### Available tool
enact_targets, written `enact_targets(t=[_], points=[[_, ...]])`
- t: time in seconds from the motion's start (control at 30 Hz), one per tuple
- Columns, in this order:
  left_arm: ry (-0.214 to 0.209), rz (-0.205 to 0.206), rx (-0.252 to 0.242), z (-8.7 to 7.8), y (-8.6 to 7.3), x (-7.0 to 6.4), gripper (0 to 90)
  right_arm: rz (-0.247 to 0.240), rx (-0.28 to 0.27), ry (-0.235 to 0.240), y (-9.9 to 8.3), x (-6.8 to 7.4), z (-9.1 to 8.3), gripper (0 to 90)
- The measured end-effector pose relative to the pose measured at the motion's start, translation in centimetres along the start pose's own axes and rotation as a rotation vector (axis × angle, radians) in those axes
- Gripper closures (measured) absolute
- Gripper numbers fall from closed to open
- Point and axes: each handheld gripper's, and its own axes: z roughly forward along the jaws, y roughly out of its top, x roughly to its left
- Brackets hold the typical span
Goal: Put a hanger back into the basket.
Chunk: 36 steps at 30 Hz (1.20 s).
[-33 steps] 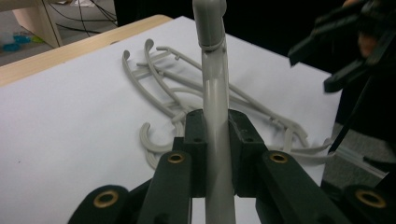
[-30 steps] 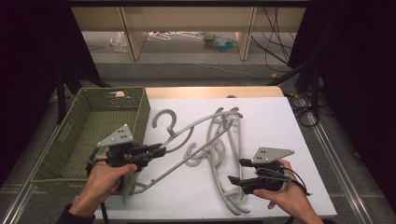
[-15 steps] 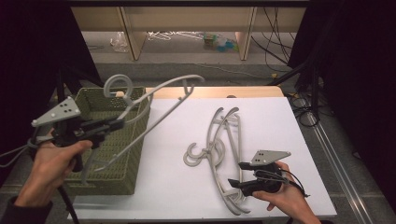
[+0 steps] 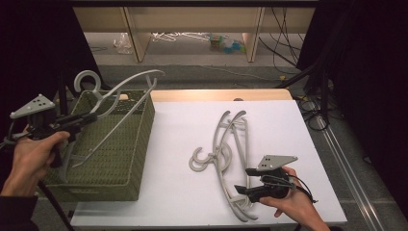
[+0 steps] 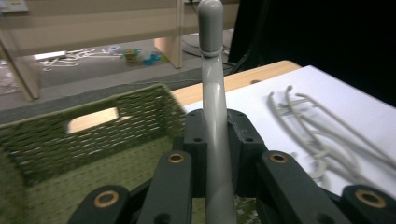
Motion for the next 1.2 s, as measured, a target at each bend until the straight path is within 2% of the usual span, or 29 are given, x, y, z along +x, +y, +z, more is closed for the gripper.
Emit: enact_targets(t=[0.2,0.4,0.47,0.57,0.7,0.87,1.07,1.2], points=[[0.060,0.021,0.023,-0.4,-1.0,2.1,79.1,0.001,0.000,0.001,-0.1,0.0,0.1,31.8],[0.073,0.052,0.037,-0.1,-1.7,3.5,79.1,0.000,0.004,0.003,-0.1,0.0,0.2,31.8],[0.073,0.048,0.049,0.0,-1.9,3.6,79.1,-0.002,0.002,0.001,-0.1,-0.1,0.2,31.8],[0.079,0.067,0.060,0.1,-2.3,4.0,79.1,0.004,0.007,0.005,-0.1,-0.1,0.2,31.8],[0.093,0.064,0.072,0.2,-3.1,4.8,79.1,0.000,0.006,0.008,-0.1,-0.1,0.2,31.8],[0.087,0.067,0.118,0.8,-4.3,5.4,79.1,0.005,0.012,0.011,-0.2,-0.1,0.3,31.8],[0.091,0.046,0.170,1.7,-5.5,5.9,78.9,-0.003,0.011,0.019,-0.2,-0.2,0.4,31.8],[0.109,0.041,0.239,3.0,-6.1,6.2,78.9,-0.004,0.011,0.020,-0.2,-0.2,0.4,31.8]])
